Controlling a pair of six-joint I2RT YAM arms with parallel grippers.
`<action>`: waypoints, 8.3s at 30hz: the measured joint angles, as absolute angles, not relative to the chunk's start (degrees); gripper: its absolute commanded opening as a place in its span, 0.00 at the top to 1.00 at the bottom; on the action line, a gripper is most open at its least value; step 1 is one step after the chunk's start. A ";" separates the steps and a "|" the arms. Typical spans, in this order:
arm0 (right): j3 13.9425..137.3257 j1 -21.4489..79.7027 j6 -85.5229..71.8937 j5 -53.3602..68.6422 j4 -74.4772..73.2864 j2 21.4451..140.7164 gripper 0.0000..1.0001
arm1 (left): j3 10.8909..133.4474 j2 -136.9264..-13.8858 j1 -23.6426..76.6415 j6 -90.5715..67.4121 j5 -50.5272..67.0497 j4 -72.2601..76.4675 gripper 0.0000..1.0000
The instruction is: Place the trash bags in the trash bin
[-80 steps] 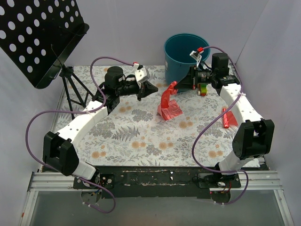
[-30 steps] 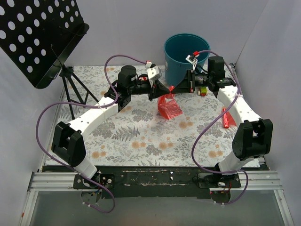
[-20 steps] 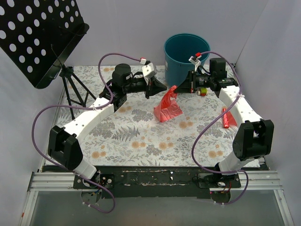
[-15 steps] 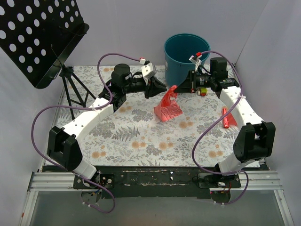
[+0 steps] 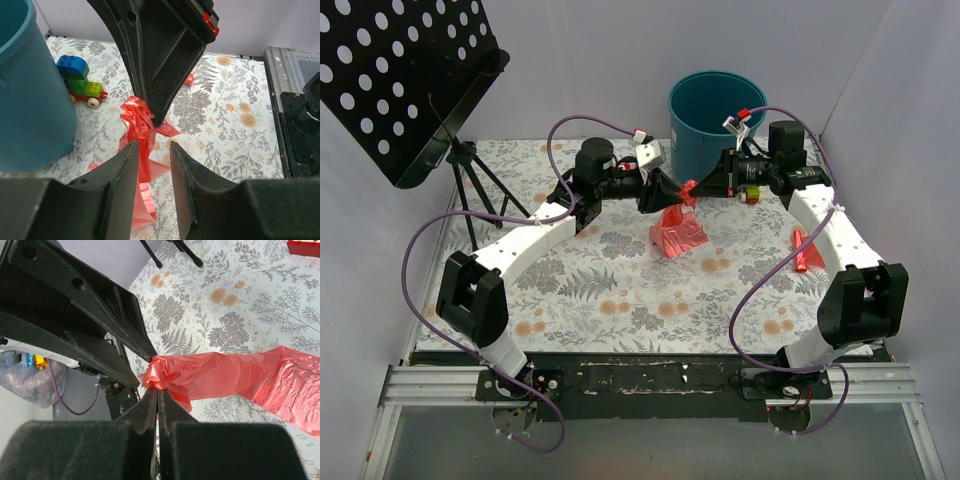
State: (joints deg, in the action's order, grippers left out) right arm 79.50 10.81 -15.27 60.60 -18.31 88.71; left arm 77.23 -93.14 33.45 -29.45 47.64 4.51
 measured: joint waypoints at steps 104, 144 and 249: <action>77.76 7.01 -19.14 64.55 -18.17 89.08 0.99 | 76.93 -91.70 34.70 -18.92 38.76 3.25 1.00; 77.25 5.98 -18.22 63.20 -17.98 89.17 0.99 | 83.11 -97.95 38.37 -18.17 36.53 3.01 1.00; 79.40 10.90 9.32 63.68 -16.88 80.09 0.31 | 93.21 -92.40 27.97 -13.41 63.59 -18.28 1.00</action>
State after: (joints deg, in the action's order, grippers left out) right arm 79.40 10.90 9.32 63.68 -16.88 80.09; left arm 93.21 -92.40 27.97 -13.41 63.59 -18.28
